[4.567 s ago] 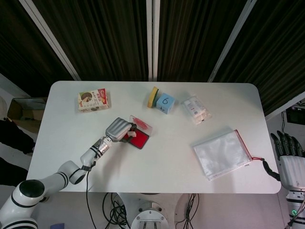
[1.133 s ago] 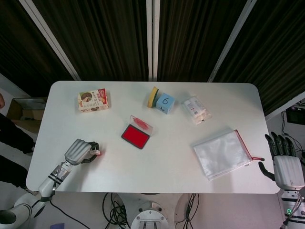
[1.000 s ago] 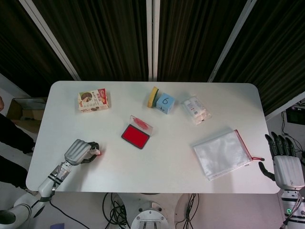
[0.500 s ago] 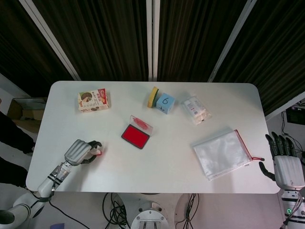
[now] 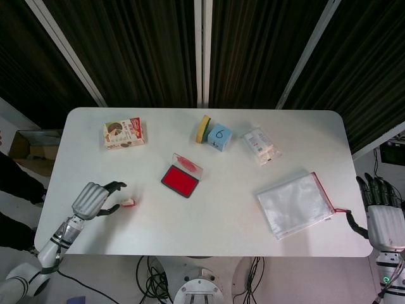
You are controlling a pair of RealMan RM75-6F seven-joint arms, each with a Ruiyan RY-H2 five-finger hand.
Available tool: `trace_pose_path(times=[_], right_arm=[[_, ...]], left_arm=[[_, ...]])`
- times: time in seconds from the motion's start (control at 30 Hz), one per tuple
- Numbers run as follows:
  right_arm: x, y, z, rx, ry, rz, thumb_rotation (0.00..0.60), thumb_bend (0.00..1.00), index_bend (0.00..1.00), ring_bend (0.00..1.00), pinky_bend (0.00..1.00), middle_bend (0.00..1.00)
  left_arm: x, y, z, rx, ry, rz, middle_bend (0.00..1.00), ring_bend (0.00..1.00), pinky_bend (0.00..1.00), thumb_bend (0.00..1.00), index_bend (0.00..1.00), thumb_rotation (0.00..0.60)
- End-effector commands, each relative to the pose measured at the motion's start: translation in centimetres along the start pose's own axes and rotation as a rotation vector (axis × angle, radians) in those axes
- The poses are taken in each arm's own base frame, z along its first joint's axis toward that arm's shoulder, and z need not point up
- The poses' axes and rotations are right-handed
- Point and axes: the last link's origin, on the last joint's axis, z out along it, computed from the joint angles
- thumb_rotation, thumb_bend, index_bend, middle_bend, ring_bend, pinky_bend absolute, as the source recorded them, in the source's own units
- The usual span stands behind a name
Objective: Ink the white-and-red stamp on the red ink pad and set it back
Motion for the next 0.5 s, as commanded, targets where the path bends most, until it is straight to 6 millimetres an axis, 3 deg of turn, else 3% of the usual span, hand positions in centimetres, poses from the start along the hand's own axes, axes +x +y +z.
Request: trace_pose_path(times=[0.03,0.1,0.13,0.2,0.27,0.5], right_arm=[[0.0,0.1,0.0,-0.001,0.004,0.001,0.6,0.2,0.0,0.0,0.0,0.0],[0.0,0.1,-0.1,-0.001,0.003,0.002,0.6,0.2,0.0,0.0,0.0,0.0],[0.0,0.1,-0.1,-0.002,0.003,0.003,0.6,0.2,0.0,0.0,0.0,0.0],[-0.2,0.2,-0.3,-0.002,0.001,0.002,0.6,0.2,0.0,0.0,0.0,0.0],[-0.3,0.2,-0.5,0.002,-0.004,-0.004,0.6,0.2,0.0,0.0,0.0,0.0],[-0.5,1.1,-1.6,0.009,-0.019,-0.017,0.6,0.2,0.0,0.0,0.0,0.0]], left_arm=[[5.2,-0.9,-3.3,0.085,0.162,0.021,0.38,0.71,0.89,0.21,0.28,0.395],[7.2,-1.2,-5.4,0.152,0.171,0.047,0.34,0.52,0.7,0.2,0.26,0.237],[7.9,-1.4,-6.3,0.192,0.158,0.062,0.28,0.37,0.52,0.19,0.23,0.147],[9.6,-1.7,-8.1,0.284,0.144,0.102,0.17,0.16,0.28,0.17,0.15,0.027],[10.7,-2.0,-9.5,0.339,0.147,0.132,0.12,0.11,0.21,0.16,0.11,0.0],[13.5,-3.7,-14.4,0.461,0.164,0.208,0.12,0.11,0.2,0.16,0.1,0.0]])
